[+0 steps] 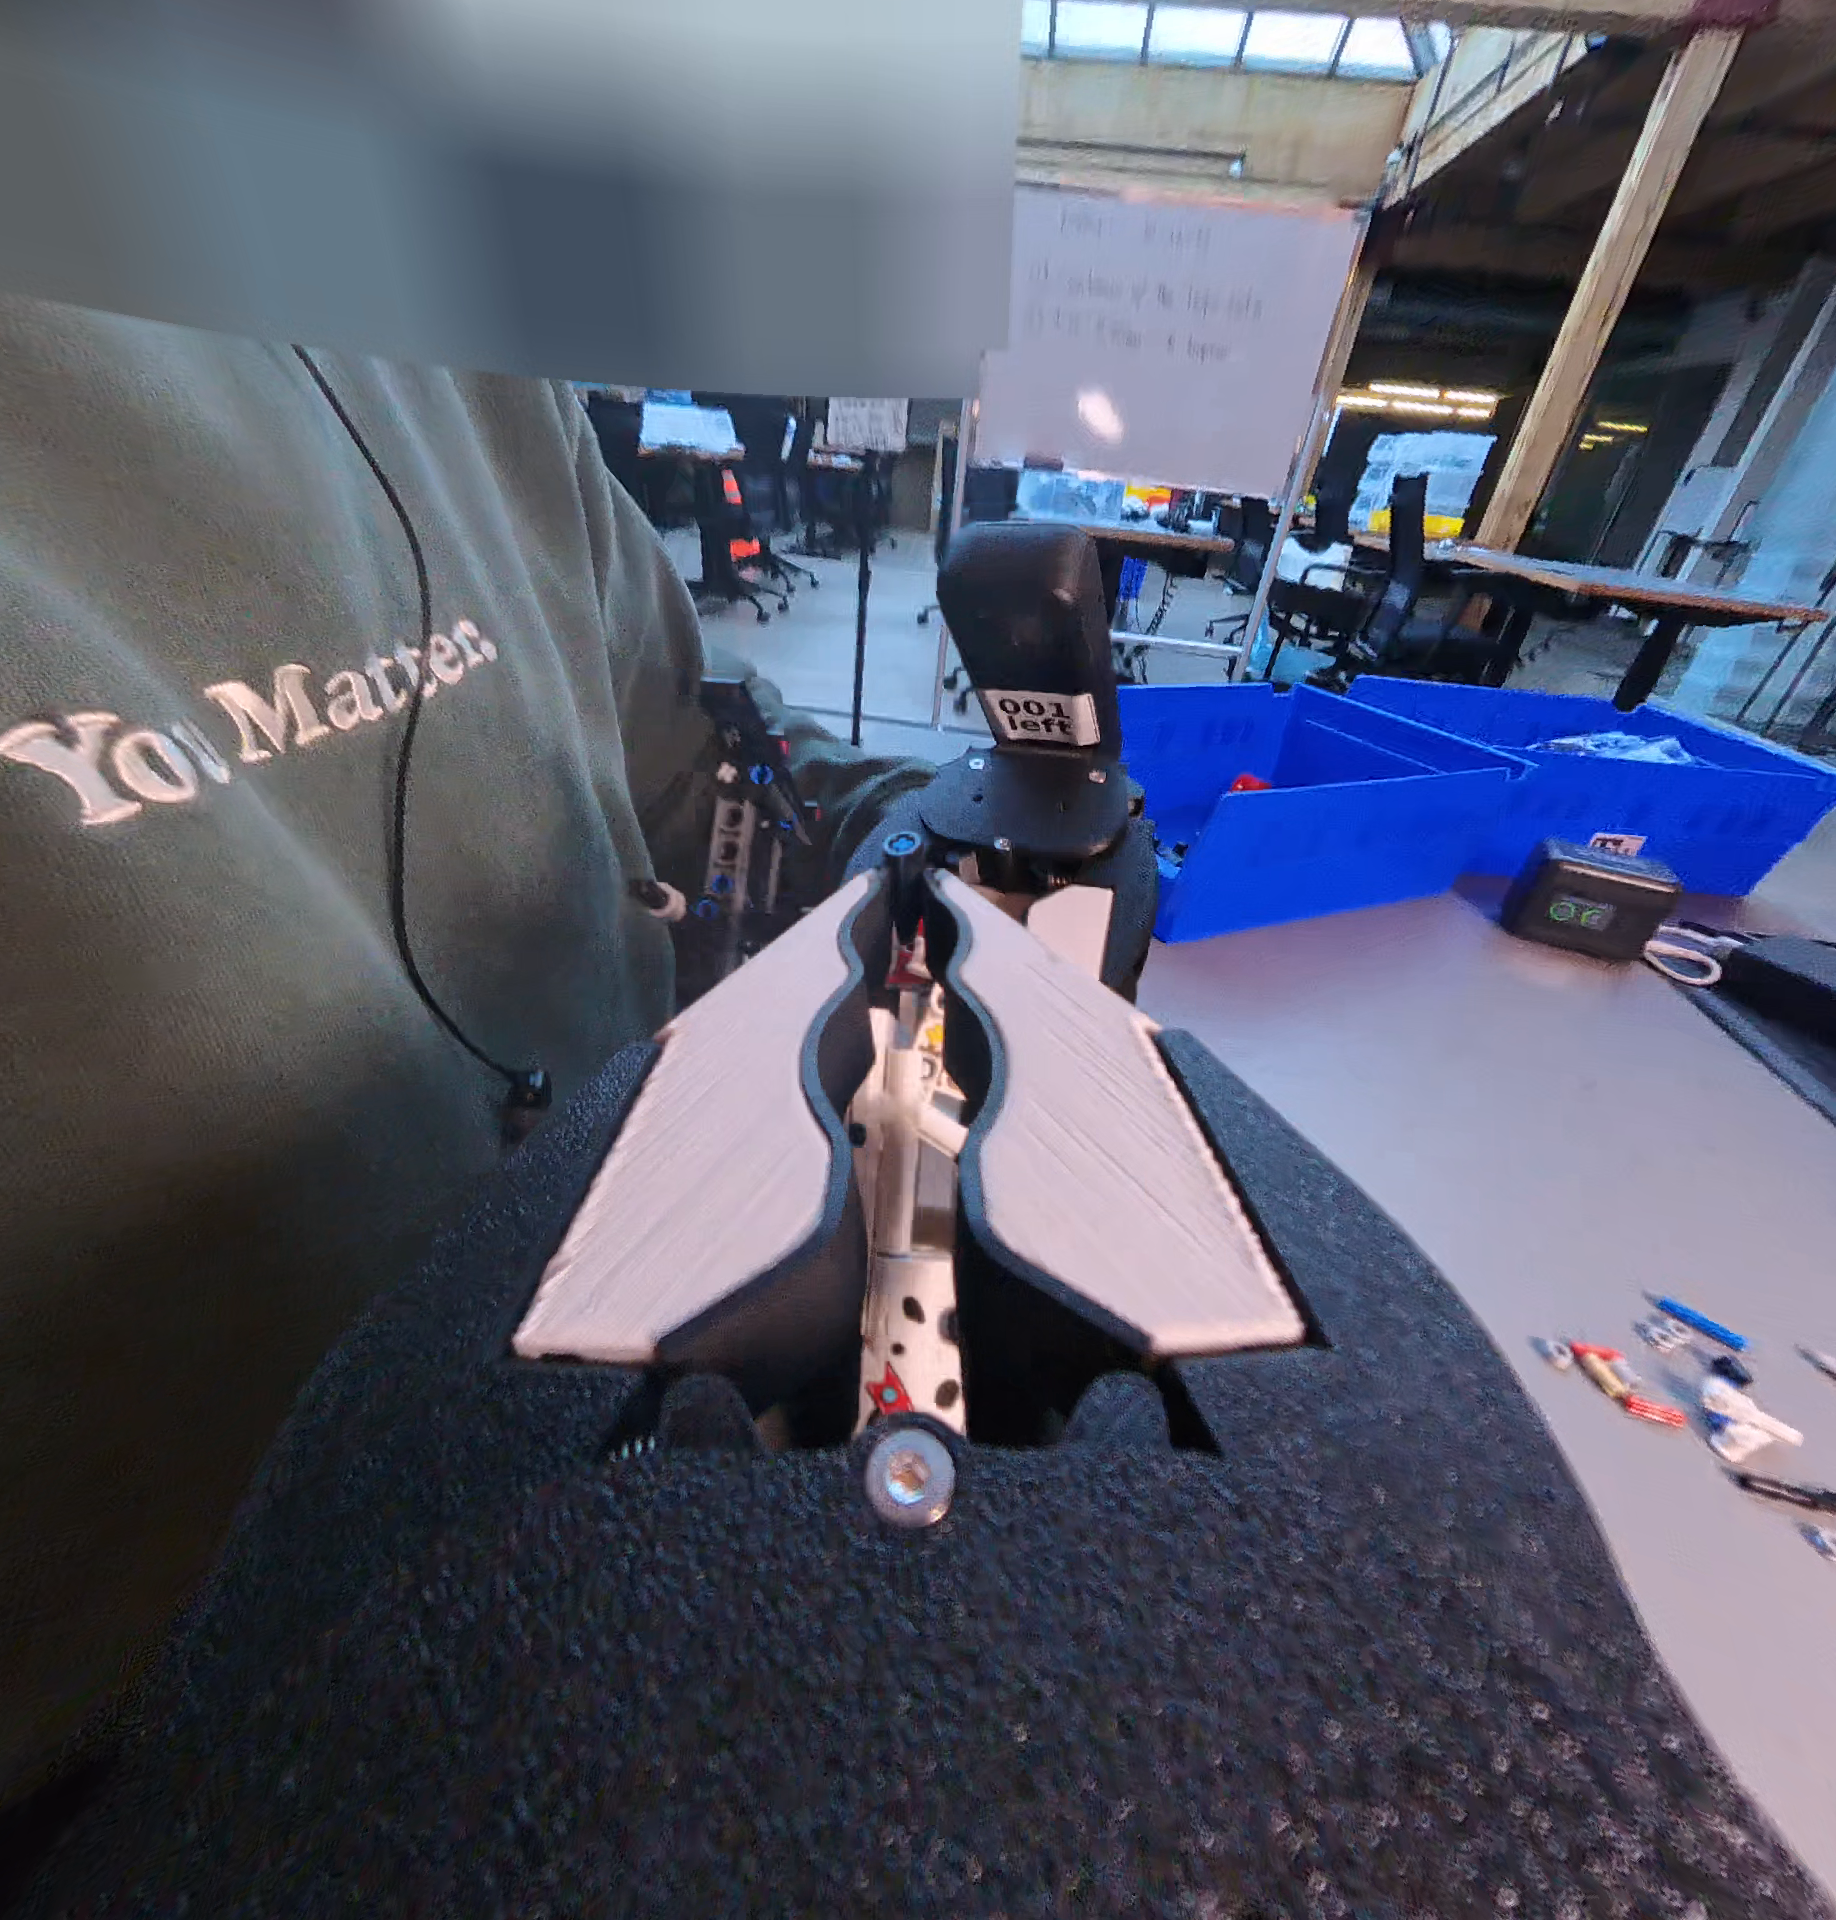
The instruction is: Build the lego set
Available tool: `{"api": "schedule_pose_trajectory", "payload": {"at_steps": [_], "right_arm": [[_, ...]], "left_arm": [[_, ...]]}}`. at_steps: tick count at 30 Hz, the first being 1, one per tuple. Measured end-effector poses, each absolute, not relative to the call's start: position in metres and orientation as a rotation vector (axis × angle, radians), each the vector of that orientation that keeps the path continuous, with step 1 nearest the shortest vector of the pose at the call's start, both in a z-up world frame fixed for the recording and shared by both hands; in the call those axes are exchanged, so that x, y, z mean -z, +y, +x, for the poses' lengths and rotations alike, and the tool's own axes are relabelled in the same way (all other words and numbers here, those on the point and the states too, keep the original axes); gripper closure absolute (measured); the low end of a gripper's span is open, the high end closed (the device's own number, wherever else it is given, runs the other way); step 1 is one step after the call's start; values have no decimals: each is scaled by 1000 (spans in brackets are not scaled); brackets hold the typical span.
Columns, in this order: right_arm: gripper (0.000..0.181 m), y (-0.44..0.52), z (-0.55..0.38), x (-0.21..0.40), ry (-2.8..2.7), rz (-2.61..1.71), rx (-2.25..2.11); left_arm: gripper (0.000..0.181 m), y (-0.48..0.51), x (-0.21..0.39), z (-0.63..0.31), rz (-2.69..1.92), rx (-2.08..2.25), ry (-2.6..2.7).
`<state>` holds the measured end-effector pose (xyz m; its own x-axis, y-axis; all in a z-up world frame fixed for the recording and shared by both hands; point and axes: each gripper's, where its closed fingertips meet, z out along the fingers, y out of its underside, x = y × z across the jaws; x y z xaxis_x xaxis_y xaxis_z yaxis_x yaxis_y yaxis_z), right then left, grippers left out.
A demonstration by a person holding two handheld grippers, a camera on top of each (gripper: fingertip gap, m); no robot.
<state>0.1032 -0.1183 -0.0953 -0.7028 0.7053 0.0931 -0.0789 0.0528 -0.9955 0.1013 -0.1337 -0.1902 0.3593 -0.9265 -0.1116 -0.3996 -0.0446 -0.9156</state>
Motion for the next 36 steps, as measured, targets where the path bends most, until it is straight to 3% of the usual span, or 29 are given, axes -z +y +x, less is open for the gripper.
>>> {"api": "schedule_pose_trajectory", "payload": {"at_steps": [7,14,22,27,33,36], "right_arm": [[177,-94,100,94,-1654,-712,-1646],[176,-50,91,103,-1553,-841,-1536],[176,-19,73,128,-1576,-971,-1382],[176,-17,69,133,-1576,-984,-1397],[176,-28,68,129,-1568,-969,-1498],[176,-32,66,129,-1578,-957,-1498]], "left_arm": [[130,-122,178,93,-1600,520,1181],[132,-81,173,60,-1560,-95,1214],[132,-76,185,57,-1531,-282,1257],[128,-87,192,71,-1583,-183,1277],[128,-123,178,82,-1741,503,1137],[132,-117,196,69,-1816,390,1163]]}}
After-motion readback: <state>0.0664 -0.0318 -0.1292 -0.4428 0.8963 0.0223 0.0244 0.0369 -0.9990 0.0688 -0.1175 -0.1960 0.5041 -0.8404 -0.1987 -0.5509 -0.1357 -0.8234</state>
